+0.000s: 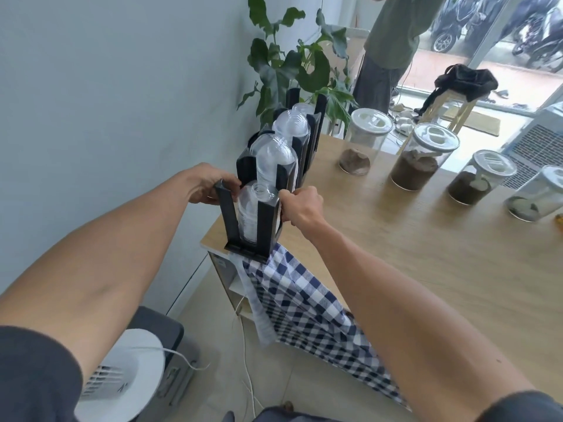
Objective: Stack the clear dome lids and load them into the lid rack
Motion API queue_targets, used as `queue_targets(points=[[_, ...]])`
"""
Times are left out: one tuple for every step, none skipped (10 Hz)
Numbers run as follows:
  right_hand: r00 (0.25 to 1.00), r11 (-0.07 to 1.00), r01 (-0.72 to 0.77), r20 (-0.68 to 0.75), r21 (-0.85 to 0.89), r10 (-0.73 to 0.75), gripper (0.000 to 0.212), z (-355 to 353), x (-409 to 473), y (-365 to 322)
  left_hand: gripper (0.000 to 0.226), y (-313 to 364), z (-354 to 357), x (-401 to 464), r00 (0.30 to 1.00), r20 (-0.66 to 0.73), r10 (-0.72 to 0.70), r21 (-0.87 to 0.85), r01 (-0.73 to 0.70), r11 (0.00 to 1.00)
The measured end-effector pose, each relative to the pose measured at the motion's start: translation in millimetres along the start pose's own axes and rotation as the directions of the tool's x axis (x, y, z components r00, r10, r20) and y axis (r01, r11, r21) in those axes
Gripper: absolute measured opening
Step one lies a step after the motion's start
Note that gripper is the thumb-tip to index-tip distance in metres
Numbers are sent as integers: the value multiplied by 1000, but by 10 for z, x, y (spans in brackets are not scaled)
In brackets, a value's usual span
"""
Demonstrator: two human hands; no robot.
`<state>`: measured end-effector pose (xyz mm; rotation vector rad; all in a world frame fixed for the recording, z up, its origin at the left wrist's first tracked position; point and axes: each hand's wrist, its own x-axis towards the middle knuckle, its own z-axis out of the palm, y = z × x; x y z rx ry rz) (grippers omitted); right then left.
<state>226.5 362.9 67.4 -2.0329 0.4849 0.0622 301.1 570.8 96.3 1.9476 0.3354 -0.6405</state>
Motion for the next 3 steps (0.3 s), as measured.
queue_targets(points=[[998,997,63,-2,-51,-63,45,-178,-65,-74,16,156,-59,-140,998,-63,-2,39,4,999],[993,988,117,-10,-97,-118,26,-392,-103,-91,14,363,-12,-241,969,-215,125,116,-102,988],[987,981,156,-12,-114,-158,19,-583,-59,13,16,550,188,-317,829,-367,422,382,-280,881]])
